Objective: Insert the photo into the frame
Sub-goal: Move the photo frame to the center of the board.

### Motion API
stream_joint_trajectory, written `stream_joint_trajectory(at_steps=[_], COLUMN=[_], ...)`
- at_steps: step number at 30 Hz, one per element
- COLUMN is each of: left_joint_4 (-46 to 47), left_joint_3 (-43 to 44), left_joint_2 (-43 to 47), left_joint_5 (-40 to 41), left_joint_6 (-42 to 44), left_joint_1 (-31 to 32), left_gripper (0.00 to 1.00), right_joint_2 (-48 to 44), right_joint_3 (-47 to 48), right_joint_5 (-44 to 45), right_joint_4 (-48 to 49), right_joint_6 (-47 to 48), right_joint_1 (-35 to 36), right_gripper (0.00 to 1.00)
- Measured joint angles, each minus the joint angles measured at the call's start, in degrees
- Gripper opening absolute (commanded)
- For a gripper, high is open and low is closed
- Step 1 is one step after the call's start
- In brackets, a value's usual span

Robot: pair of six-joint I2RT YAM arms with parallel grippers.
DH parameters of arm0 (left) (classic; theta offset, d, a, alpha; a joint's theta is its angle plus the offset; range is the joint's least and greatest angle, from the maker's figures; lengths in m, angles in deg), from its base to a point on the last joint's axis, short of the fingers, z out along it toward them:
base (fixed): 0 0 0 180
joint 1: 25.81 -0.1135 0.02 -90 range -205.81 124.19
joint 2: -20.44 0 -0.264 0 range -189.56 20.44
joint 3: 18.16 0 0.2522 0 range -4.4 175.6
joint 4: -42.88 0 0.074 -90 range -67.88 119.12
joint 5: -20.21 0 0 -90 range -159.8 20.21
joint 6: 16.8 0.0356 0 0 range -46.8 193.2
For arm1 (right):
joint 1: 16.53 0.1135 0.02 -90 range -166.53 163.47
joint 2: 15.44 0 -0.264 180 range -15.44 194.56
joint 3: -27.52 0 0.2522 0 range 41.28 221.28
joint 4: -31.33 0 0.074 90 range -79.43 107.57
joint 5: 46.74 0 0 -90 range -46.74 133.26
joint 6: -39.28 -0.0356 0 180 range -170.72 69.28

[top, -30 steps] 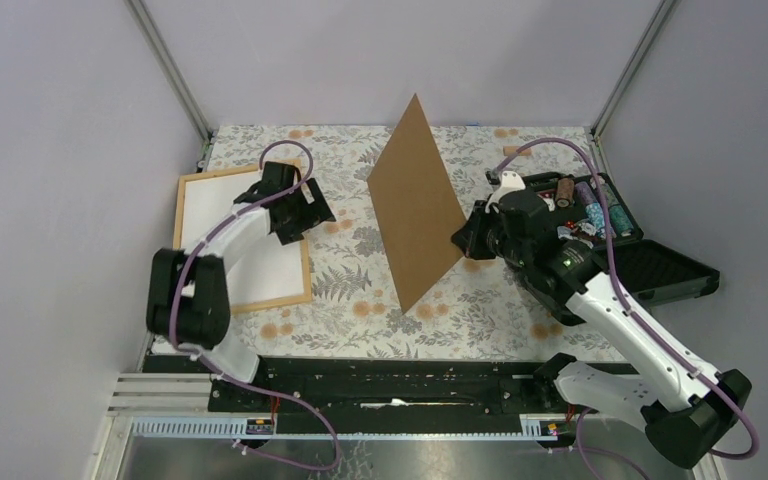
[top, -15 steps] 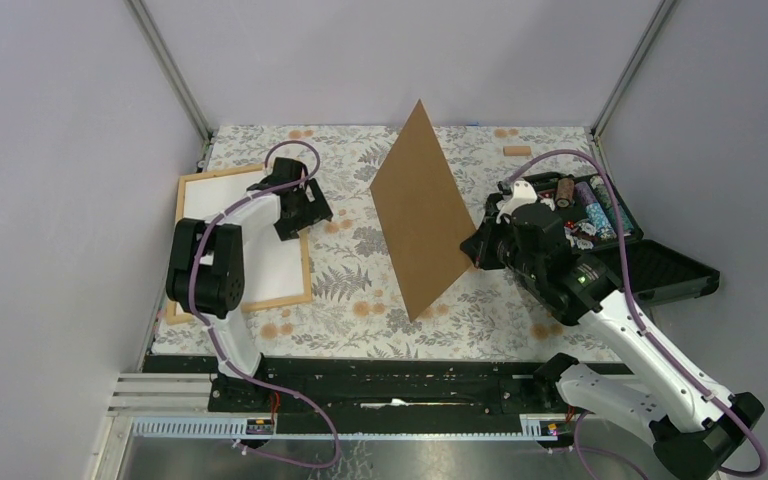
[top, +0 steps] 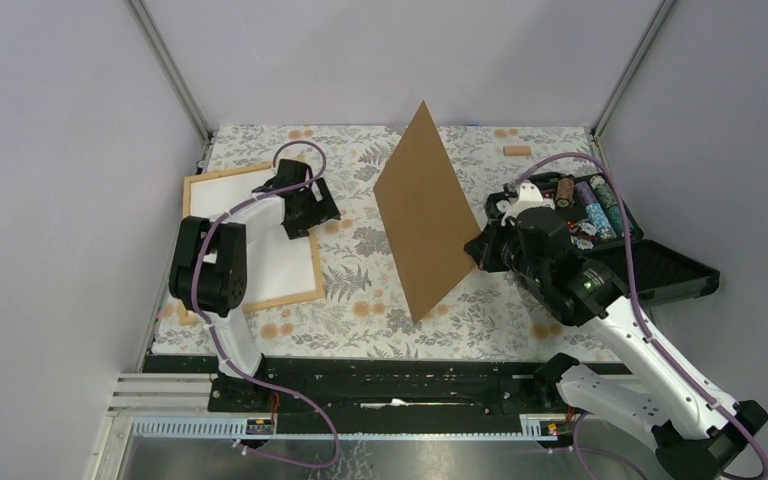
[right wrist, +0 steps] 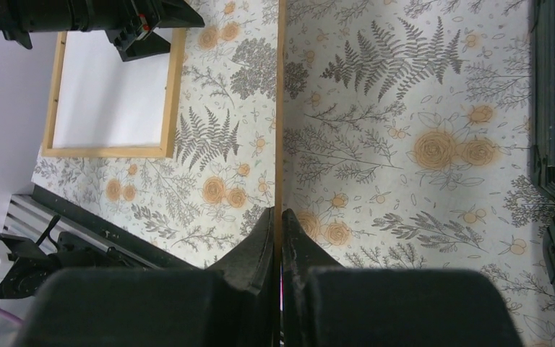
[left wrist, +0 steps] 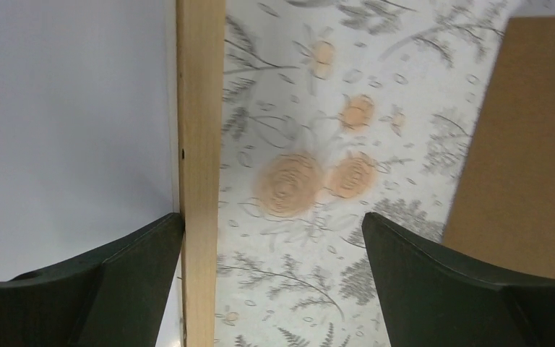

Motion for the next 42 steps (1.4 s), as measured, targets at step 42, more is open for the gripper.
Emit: stream_joint_trajectory(at_steps=[42], left_joint_4=[-7.32], left_joint_3=[2.60], left_joint_2=[21.38], left_joint_5=[-19.04], left_joint_6=[1.97], left_joint_1=[-1.86], left_gripper=[0.98], right_joint_2=[6.88], right_joint_3=[21.44], right_joint_5=[9.18], right_joint_4=[-2.54], right_joint_6=[0.17], right_joint_1=[-0.02], right_gripper=[0.00])
